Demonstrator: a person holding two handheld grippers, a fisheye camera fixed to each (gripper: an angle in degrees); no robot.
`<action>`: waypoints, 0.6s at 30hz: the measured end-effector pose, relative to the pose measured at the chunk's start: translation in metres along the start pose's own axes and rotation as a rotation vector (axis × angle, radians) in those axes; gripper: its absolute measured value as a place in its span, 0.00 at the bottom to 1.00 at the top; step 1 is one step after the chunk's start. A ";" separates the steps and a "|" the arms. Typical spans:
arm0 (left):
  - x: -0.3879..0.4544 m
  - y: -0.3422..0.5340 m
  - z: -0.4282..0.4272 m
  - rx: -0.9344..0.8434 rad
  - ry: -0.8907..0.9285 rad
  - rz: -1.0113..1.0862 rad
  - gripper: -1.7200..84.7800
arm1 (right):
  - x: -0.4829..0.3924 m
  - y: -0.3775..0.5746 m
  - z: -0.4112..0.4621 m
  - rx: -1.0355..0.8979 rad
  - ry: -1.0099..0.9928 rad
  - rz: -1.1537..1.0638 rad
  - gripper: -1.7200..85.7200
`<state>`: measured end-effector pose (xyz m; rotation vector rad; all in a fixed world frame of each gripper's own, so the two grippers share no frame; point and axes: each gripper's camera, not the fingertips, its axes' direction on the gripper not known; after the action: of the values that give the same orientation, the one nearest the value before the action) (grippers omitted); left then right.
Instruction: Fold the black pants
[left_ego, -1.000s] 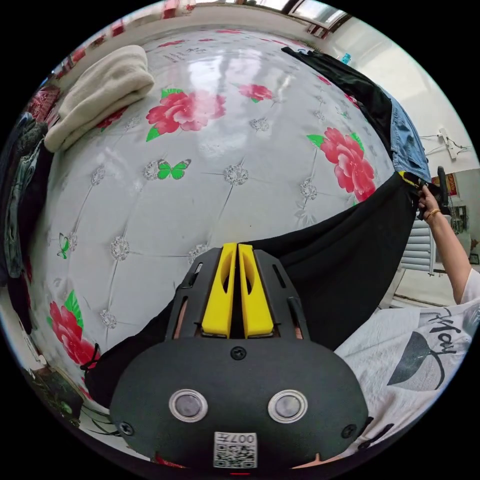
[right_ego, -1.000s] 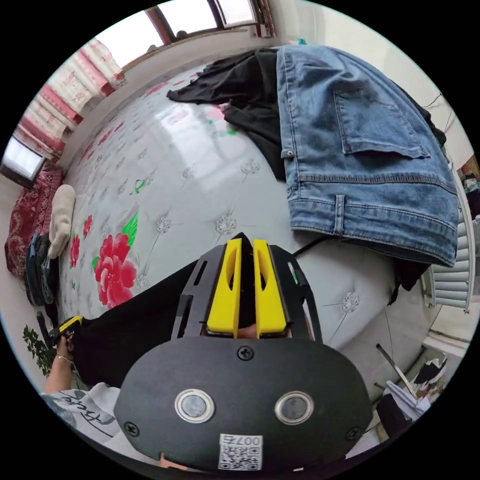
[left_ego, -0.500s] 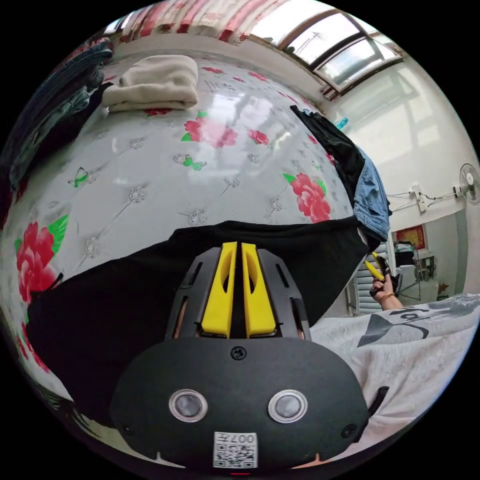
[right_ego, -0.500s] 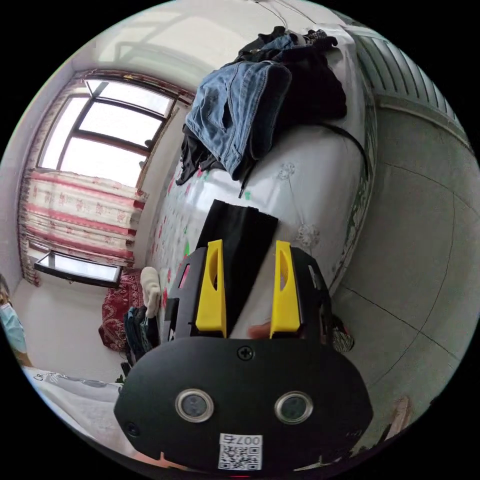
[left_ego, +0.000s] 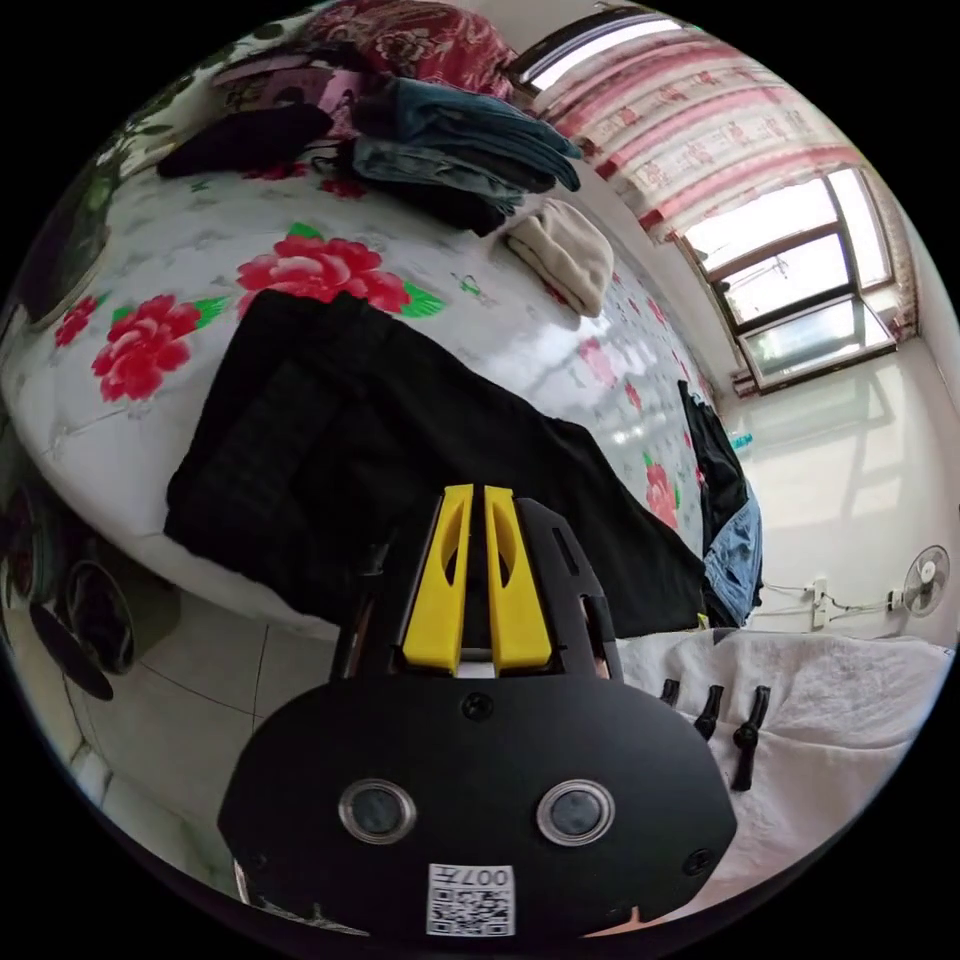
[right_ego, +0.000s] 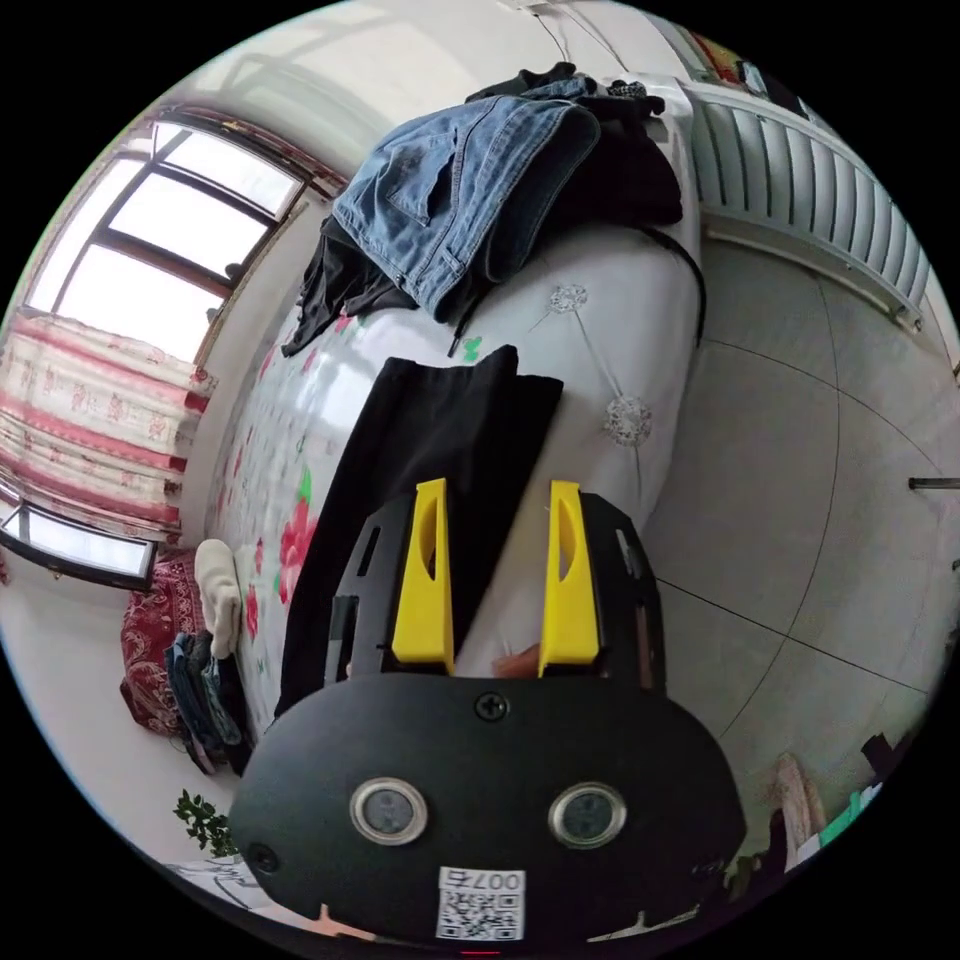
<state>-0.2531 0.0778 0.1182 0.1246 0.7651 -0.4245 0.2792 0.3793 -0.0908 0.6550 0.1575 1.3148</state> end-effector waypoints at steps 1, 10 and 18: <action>-0.010 0.007 -0.008 0.021 -0.035 -0.027 0.03 | -0.005 0.000 0.002 -0.003 0.024 -0.002 0.14; -0.073 0.037 -0.043 0.136 -0.132 -0.306 0.07 | -0.034 0.002 0.013 -0.043 -0.034 0.044 0.06; -0.103 0.039 -0.049 0.192 -0.055 -0.409 0.09 | -0.205 0.042 -0.027 -0.121 -0.432 -0.529 0.03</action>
<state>-0.3348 0.1593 0.1527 0.1356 0.6943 -0.8868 0.1754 0.2028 -0.1423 0.7188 -0.0982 0.6509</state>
